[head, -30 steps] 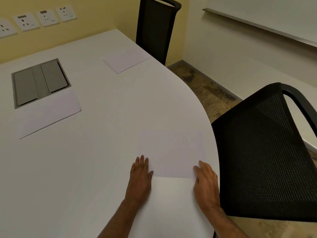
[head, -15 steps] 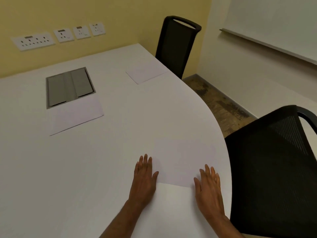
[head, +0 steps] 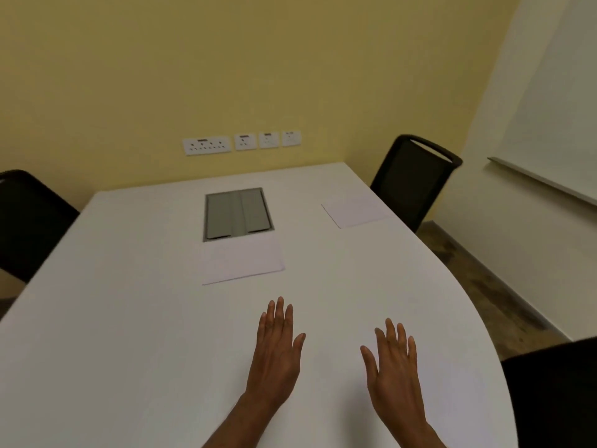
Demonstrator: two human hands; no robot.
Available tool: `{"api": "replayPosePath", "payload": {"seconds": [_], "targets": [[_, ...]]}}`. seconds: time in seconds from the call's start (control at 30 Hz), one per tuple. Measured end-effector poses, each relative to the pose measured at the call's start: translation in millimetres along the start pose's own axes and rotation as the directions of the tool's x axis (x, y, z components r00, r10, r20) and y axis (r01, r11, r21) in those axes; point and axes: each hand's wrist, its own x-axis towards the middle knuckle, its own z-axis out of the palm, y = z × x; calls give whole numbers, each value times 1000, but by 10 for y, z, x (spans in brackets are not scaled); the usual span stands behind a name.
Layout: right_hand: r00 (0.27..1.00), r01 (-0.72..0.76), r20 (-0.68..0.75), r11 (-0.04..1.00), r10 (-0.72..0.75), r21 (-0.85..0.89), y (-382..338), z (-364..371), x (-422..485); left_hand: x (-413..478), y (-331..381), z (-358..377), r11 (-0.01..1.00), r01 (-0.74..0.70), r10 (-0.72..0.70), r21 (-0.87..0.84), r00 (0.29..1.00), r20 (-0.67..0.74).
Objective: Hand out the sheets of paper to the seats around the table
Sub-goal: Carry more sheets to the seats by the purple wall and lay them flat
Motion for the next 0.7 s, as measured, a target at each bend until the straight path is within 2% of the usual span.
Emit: {"api": "replayPosePath", "payload": {"seconds": [0.37,0.7], "targets": [[979,206,-17,978,-205,22,-1185,123,505,135,-746,-990,991,119,-108,65,982,-156],[902,426,29,899,-430,101,-1582,327,1025,140,-959,-1289,931,330,-285,157,924,-256]]}}
